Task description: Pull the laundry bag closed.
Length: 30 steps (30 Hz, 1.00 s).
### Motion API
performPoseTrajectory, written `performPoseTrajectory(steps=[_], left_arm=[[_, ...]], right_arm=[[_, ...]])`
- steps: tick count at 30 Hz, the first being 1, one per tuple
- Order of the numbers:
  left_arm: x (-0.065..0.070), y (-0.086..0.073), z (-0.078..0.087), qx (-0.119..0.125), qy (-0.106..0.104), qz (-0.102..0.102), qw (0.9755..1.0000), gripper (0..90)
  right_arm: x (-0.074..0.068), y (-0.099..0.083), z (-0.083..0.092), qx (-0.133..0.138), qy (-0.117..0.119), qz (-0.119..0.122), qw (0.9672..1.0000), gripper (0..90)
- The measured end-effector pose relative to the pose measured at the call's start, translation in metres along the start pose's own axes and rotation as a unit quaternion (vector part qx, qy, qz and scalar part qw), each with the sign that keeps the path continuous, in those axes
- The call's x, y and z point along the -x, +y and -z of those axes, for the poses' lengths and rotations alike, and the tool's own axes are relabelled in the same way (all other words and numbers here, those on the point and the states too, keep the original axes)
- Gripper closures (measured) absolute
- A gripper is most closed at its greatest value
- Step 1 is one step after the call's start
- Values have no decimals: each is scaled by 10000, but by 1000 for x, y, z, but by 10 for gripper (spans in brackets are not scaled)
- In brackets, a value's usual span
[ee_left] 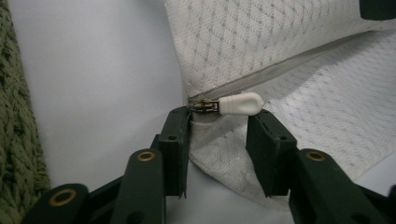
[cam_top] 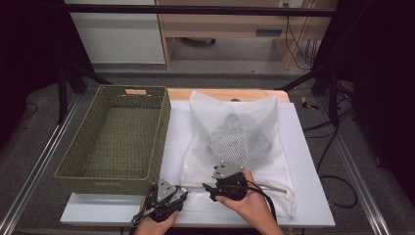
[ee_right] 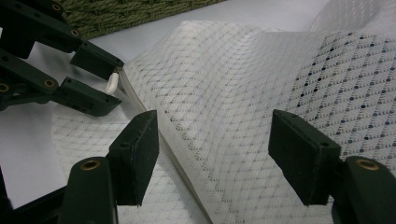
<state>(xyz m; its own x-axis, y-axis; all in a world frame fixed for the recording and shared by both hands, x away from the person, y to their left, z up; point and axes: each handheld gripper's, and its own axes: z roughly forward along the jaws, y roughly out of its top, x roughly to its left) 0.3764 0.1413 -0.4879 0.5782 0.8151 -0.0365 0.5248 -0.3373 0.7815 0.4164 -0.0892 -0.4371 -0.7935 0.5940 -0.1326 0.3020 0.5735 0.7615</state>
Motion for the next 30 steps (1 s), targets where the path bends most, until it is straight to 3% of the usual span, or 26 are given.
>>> performPoseTrajectory(steps=[15, 24, 30], left_arm=[[0, -4, 3, 47, 73, 5, 10000, 739], [-2, -4, 5, 79, 98, 69, 9999, 844], [1, 0, 15, 258, 176, 52, 9995, 859]], right_arm=[[0, 1, 2, 37, 35, 38, 10000, 342], [-7, 5, 3, 49, 78, 155, 9998, 370], [-12, 8, 4, 66, 107, 236, 9996, 413]])
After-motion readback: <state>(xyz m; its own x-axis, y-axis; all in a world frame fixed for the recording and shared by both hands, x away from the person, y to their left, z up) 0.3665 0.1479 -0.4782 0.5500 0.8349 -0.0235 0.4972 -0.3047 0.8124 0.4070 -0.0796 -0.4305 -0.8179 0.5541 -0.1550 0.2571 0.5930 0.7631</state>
